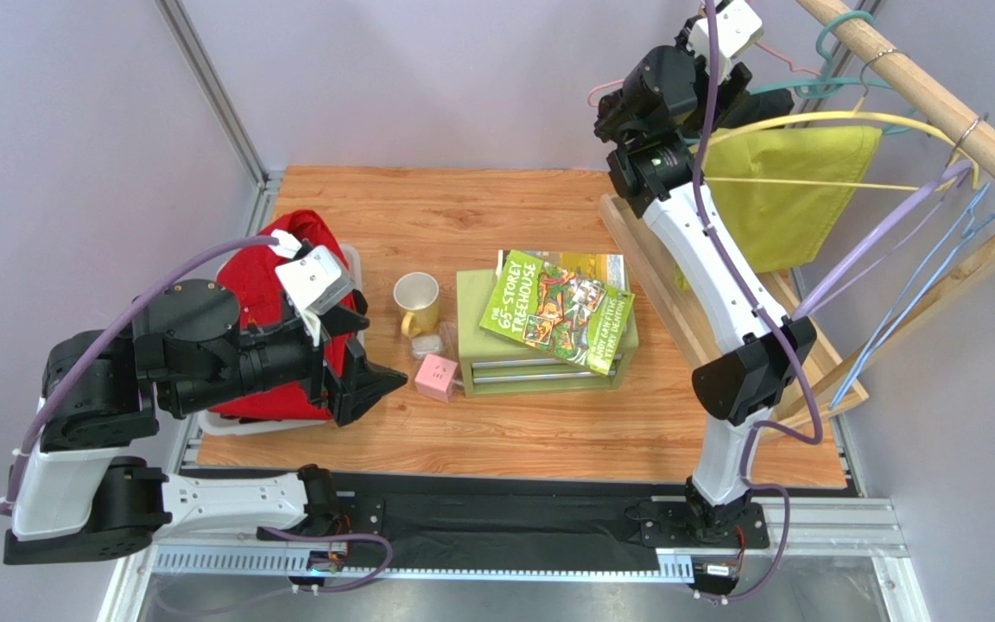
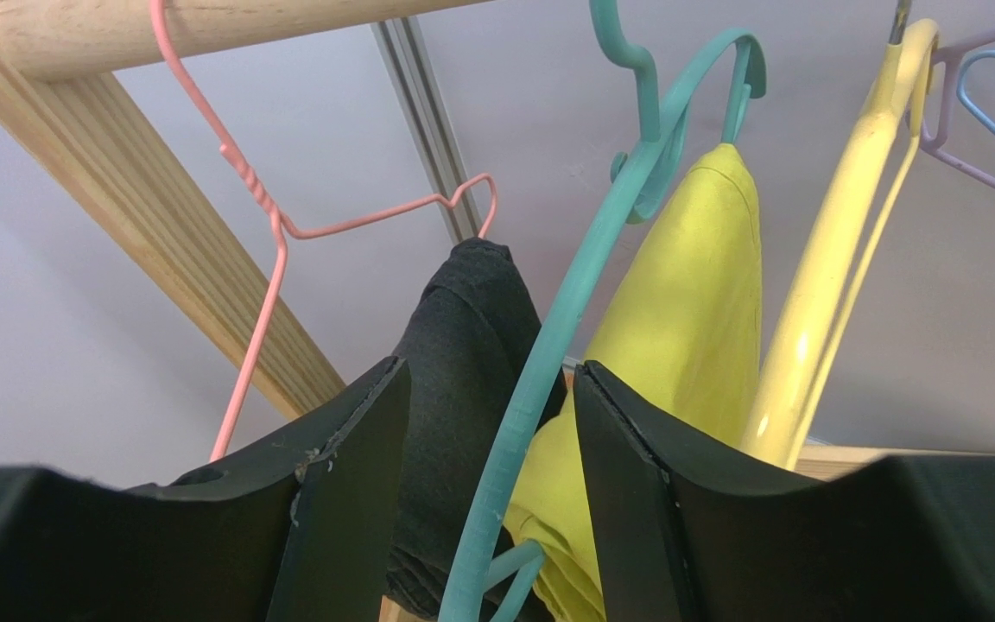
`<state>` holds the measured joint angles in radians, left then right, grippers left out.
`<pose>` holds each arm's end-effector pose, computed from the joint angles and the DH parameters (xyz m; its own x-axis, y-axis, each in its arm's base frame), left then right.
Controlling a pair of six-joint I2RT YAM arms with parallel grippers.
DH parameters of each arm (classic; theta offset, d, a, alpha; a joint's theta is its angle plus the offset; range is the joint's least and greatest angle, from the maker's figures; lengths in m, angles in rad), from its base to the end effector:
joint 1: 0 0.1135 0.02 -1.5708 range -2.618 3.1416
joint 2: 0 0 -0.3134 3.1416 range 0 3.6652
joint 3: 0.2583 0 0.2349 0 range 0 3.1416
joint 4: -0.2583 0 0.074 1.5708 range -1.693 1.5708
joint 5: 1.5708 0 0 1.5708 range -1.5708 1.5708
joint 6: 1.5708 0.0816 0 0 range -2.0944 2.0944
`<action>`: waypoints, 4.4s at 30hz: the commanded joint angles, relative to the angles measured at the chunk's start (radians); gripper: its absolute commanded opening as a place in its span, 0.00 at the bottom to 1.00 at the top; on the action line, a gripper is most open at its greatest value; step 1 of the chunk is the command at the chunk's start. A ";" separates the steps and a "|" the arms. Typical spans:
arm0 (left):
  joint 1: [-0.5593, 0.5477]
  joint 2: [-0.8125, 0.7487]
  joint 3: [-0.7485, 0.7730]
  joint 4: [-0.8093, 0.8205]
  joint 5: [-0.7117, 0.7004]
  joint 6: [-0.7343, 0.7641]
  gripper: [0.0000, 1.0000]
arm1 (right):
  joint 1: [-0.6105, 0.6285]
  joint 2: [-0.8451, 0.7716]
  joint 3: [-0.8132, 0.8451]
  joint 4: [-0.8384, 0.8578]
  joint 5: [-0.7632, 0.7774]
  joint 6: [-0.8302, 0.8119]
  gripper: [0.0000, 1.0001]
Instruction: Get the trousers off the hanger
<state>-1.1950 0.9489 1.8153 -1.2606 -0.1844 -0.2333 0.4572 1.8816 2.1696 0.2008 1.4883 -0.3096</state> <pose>0.0437 -0.0700 0.5209 -0.3342 0.2278 -0.9146 0.7966 0.5868 -0.1449 0.3839 0.0982 0.5718 0.1718 0.0566 -0.9835 0.8457 0.5035 0.1767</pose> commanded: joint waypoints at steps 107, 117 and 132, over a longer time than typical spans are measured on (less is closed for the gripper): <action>0.023 0.001 -0.156 0.130 -0.061 -0.273 0.90 | -0.043 0.036 0.286 -0.906 -0.846 1.156 0.80; 0.026 -0.010 -0.151 0.147 -0.087 -0.238 0.91 | -0.091 0.090 0.308 -1.023 -0.826 1.356 0.76; 0.055 0.027 -0.079 0.086 -0.101 -0.130 0.93 | -0.129 0.203 0.334 -0.836 -0.835 1.311 0.63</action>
<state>-1.1503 0.9604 1.6920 -1.1500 -0.2737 -0.4225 0.3374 2.0476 2.4657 -0.7162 0.6228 1.0012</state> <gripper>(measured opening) 0.927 0.663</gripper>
